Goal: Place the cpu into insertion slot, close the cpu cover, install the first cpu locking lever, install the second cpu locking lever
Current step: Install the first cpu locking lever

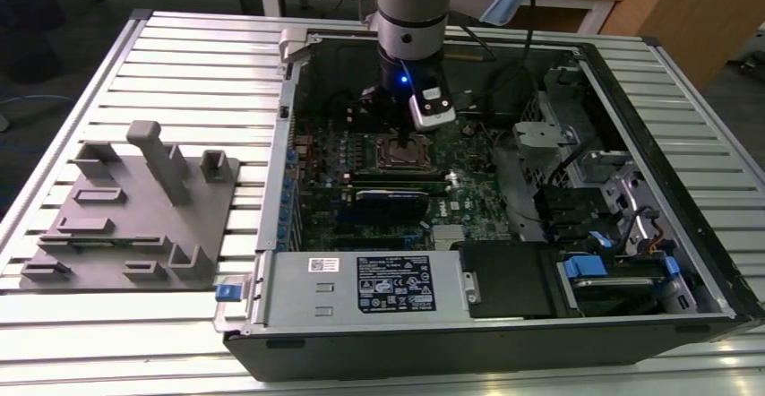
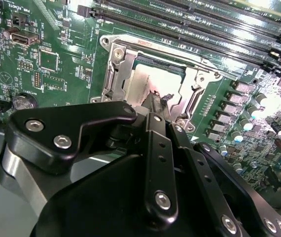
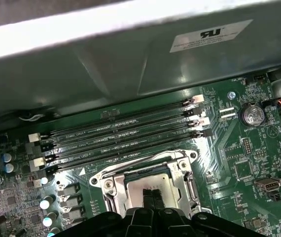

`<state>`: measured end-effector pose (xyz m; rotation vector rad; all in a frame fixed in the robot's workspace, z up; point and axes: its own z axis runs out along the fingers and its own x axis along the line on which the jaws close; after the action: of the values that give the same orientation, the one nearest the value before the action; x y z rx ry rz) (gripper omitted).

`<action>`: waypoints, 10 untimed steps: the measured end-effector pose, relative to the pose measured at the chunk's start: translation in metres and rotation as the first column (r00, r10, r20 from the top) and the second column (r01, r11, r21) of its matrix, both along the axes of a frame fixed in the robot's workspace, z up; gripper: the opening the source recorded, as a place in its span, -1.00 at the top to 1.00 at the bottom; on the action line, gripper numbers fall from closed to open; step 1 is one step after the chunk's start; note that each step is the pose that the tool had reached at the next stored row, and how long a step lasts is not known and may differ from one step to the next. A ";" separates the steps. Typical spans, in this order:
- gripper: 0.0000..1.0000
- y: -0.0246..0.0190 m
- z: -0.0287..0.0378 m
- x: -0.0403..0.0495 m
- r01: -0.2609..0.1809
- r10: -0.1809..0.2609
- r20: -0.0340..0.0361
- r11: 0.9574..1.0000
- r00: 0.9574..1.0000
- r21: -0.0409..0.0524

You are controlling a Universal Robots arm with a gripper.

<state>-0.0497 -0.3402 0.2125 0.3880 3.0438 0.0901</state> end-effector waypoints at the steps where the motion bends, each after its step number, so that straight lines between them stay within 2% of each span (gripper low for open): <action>1: 0.80 0.0000 0.0000 0.0000 -0.001 0.001 0.000 1.000 1.000 0.000; 10: 0.80 0.0000 0.0027 0.0000 -0.012 0.012 0.000 1.000 1.000 0.000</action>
<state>-0.0497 -0.3402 0.2151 0.3693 3.0464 0.0911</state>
